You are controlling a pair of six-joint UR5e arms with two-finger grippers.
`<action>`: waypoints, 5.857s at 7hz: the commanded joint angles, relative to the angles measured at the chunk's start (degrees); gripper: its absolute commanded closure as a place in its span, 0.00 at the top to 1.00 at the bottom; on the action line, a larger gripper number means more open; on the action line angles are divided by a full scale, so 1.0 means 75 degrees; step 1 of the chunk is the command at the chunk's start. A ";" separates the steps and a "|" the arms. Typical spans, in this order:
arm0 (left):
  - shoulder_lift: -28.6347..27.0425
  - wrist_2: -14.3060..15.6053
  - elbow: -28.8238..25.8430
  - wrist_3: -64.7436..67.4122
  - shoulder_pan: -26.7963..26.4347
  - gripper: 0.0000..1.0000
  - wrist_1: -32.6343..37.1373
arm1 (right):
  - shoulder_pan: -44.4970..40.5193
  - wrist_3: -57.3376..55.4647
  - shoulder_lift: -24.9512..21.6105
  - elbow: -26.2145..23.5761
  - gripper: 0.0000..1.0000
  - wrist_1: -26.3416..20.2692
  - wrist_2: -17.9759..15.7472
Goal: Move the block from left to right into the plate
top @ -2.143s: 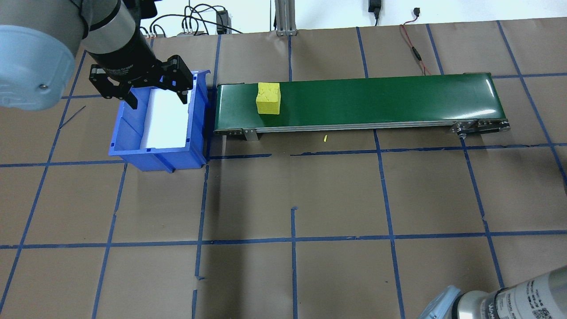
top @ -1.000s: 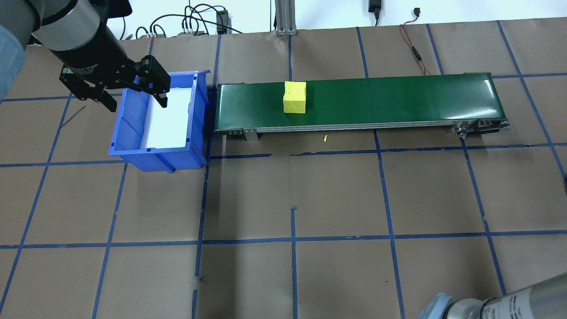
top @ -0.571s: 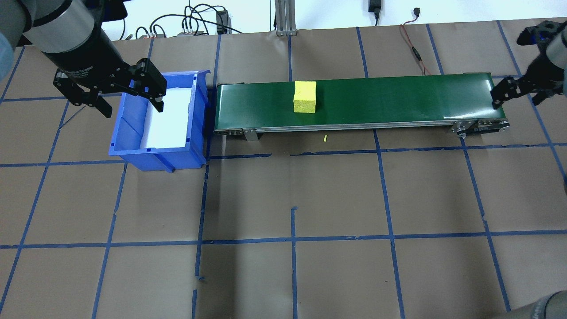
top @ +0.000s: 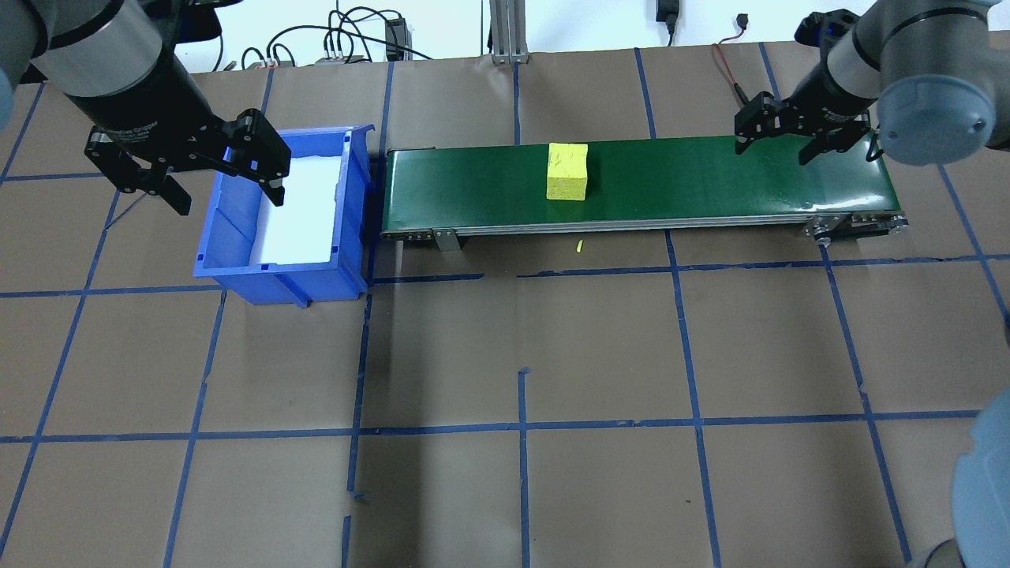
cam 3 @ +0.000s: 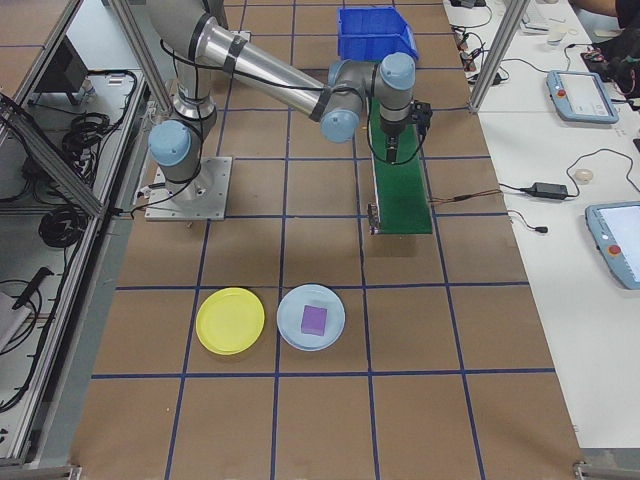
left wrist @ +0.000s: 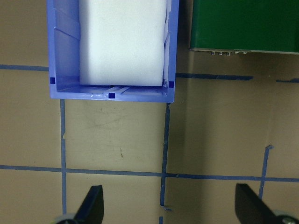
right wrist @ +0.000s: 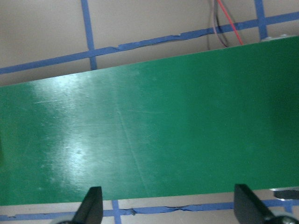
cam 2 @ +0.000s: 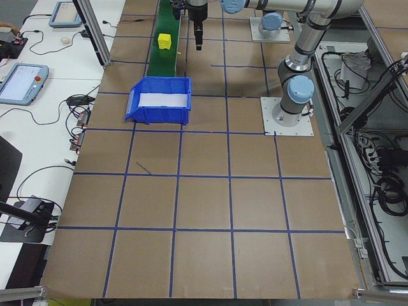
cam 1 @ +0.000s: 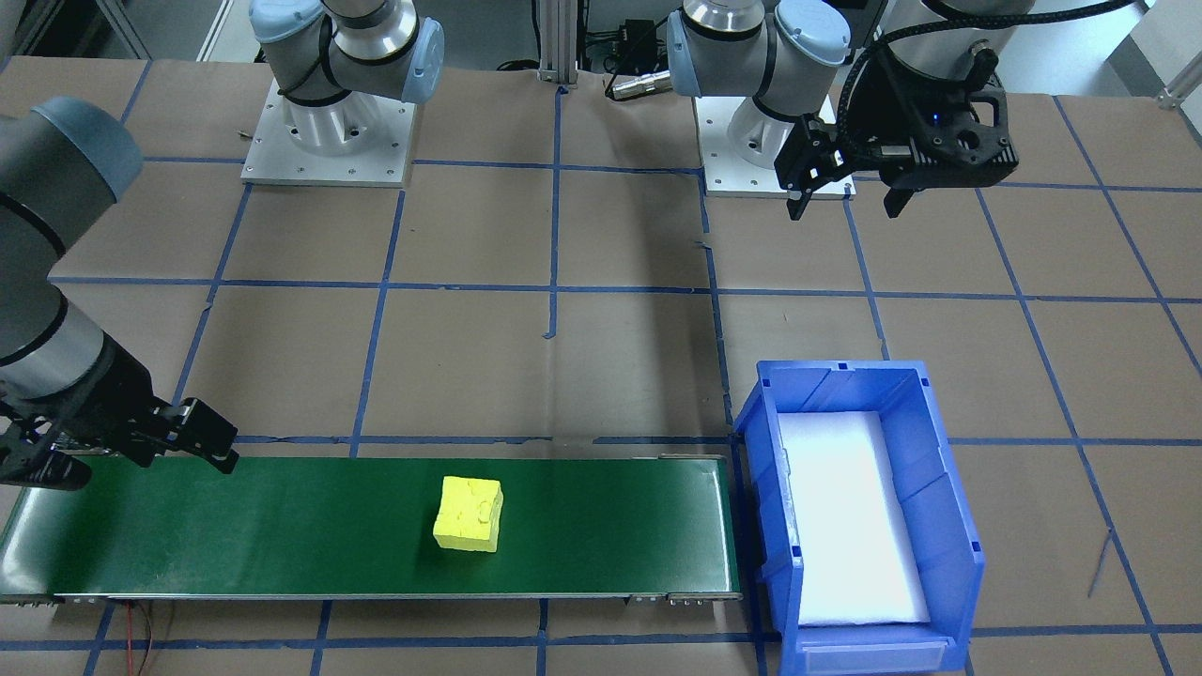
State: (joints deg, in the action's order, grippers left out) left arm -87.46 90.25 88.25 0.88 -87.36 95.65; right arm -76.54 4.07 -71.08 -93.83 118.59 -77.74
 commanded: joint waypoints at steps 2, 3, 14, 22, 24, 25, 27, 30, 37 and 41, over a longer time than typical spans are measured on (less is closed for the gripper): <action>0.0001 0.0001 0.0011 0.0000 0.0000 1.00 0.0009 | -0.0247 -0.0971 0.0769 0.0429 1.00 0.0346 0.1210; 0.0001 0.0001 0.0011 0.0000 0.0000 1.00 -0.0003 | -0.0329 -0.1080 0.0933 0.0441 1.00 0.0546 0.1225; 0.0001 -0.0022 -0.0001 -0.0012 0.0000 1.00 -0.0038 | -0.0553 -0.1562 0.1333 0.0675 1.00 0.0782 0.1541; 0.0001 -0.0034 -0.0001 0.0000 0.0000 1.00 -0.0038 | 0.0110 0.2927 0.0213 0.0149 0.30 0.0236 -0.1673; 0.0001 -0.0034 -0.0001 0.0000 0.0000 1.00 -0.0038 | 0.2458 0.5209 -0.0375 -0.0085 0.30 -0.0540 -0.2207; 0.0001 -0.0034 -0.0001 0.0000 0.0000 1.00 -0.0038 | 0.3793 0.6198 -0.0552 -0.0237 0.29 -0.0600 -0.2487; 0.0001 -0.0034 -0.0001 -0.0012 0.0000 1.00 -0.0038 | 0.6441 0.8109 -0.1147 -0.0693 0.29 -0.1264 -0.2549; 0.0001 -0.0034 -0.0001 -0.0011 0.0000 1.00 -0.0038 | 0.8467 0.9242 -0.1315 -0.1886 0.29 -0.0919 -0.2151; 0.0001 -0.0034 -0.0001 0.0000 0.0000 1.00 -0.0038 | 0.7762 0.8869 -0.1172 -0.2479 1.00 0.0574 -0.1811; 0.0001 -0.0057 -0.0001 0.0000 -0.0024 1.00 -0.0038 | 0.3280 0.4357 -0.1983 -0.1437 1.00 -0.0636 -0.1845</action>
State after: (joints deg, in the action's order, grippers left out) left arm -87.46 89.96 88.28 0.88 -87.44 95.36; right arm -40.79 48.11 -84.93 -107.10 115.14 -91.49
